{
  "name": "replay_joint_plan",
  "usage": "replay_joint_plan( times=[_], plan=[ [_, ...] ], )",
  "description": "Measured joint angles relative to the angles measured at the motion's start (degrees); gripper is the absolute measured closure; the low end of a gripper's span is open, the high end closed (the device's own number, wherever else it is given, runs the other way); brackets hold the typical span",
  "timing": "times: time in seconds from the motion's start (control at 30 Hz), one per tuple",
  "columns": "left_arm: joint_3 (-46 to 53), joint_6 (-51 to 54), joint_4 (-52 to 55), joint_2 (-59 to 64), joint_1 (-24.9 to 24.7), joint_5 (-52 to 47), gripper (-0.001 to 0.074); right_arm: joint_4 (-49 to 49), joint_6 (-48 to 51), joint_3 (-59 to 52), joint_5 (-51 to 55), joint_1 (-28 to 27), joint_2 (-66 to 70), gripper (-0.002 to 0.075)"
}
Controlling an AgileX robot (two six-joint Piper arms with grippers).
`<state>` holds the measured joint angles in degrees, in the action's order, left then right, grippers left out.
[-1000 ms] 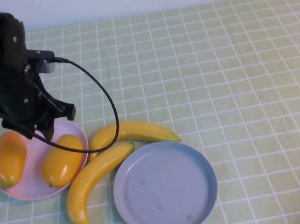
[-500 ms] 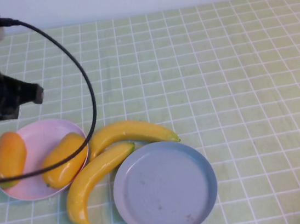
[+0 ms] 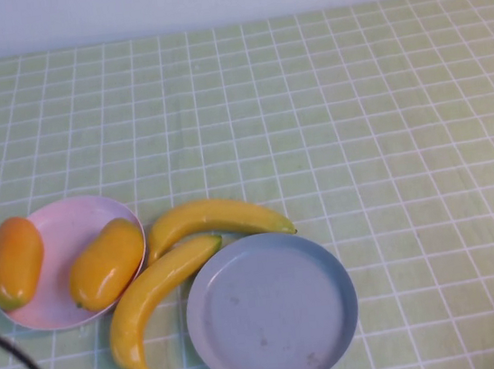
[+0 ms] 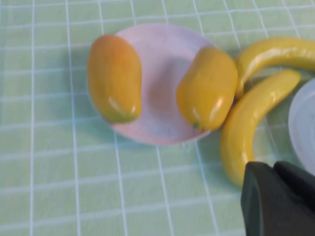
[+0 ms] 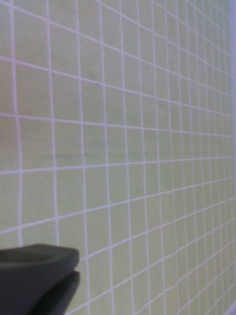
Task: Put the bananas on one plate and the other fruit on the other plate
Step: Put another type of fruit in the right plate
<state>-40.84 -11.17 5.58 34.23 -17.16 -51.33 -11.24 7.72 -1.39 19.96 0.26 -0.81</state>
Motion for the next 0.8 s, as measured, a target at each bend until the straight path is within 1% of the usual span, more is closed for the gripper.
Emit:
replay_joint_plan(
  times=[0.1,0.3,0.47,0.53,0.63,0.73,0.8],
  plan=[
    [3.6,0.0,0.7,-6.8,0.0,-3.7,0.0731,0.0,0.0,0.0,0.0,0.0,0.0,0.0743],
    [5.4,0.0,3.0,-16.4,0.0,-10.5,0.0731,0.0,0.0,0.0,0.0,0.0,0.0,0.0743],
    [5.9,0.0,2.7,-18.6,0.0,-9.8,0.0731,0.0,0.0,0.0,0.0,0.0,0.0,0.0743],
    [7.0,0.0,2.5,-18.7,0.0,-6.4,0.0731,0.0,0.0,0.0,0.0,0.0,0.0,0.0743],
    [11.0,0.3,2.3,-18.7,0.9,2.9,0.0731,0.0,0.0,0.0,0.0,0.0,0.0,0.0743],
    [17.4,2.7,2.3,-18.7,3.2,16.9,0.0732,0.0,0.0,0.0,0.0,0.0,0.0,0.0743],
    [22.9,5.2,2.3,-18.7,5.4,28.2,0.0732,0.0,0.0,0.0,0.0,0.0,0.0,0.0743]
  ],
)
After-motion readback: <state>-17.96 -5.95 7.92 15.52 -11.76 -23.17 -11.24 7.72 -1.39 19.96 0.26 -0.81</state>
